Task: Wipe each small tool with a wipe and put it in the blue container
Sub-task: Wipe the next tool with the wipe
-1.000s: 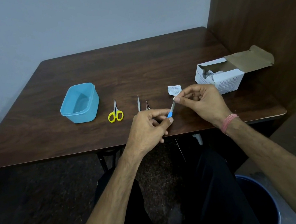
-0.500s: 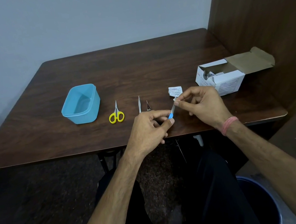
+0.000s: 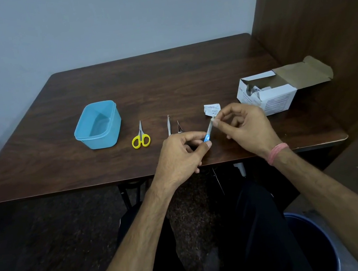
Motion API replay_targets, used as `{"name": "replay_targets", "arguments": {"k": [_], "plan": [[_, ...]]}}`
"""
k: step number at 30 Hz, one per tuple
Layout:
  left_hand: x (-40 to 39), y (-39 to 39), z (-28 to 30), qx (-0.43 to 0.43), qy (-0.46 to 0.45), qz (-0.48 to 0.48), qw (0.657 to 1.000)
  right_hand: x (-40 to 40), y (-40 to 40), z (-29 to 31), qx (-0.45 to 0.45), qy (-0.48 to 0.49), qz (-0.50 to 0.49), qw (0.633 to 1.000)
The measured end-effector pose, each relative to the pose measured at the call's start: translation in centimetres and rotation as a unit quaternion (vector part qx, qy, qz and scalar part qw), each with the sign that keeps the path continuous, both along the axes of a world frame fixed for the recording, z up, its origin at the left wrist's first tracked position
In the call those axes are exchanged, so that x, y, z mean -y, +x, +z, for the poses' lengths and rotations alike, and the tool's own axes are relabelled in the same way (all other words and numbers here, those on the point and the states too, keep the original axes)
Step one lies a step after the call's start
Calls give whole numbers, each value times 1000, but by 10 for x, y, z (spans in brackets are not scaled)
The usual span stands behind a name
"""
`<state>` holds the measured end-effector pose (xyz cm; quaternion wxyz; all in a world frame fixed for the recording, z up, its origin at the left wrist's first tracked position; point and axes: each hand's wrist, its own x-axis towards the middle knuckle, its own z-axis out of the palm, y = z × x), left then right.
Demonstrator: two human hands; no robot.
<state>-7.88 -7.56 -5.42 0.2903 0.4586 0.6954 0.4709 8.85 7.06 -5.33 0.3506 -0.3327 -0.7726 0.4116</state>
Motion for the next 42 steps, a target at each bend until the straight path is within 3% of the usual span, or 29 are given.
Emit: {"name": "replay_targets", "arguments": {"k": [12, 21, 26, 35, 42], "plan": [[1, -3, -4, 8, 11, -23, 1000, 8, 2, 0, 35, 77, 39, 996], [-3, -6, -8, 11, 18, -13, 1000, 6, 3, 1, 61, 60, 125, 988], [-2, -8, -6, 25, 14, -25, 999, 6, 1, 1, 57, 42, 87, 994], [-4, -8, -3, 60, 10, -6, 998, -3, 5, 6, 74, -6, 204, 976], [-3, -9, -3, 39, 4, -32, 999, -1, 0, -3, 19, -29, 152, 988]]}}
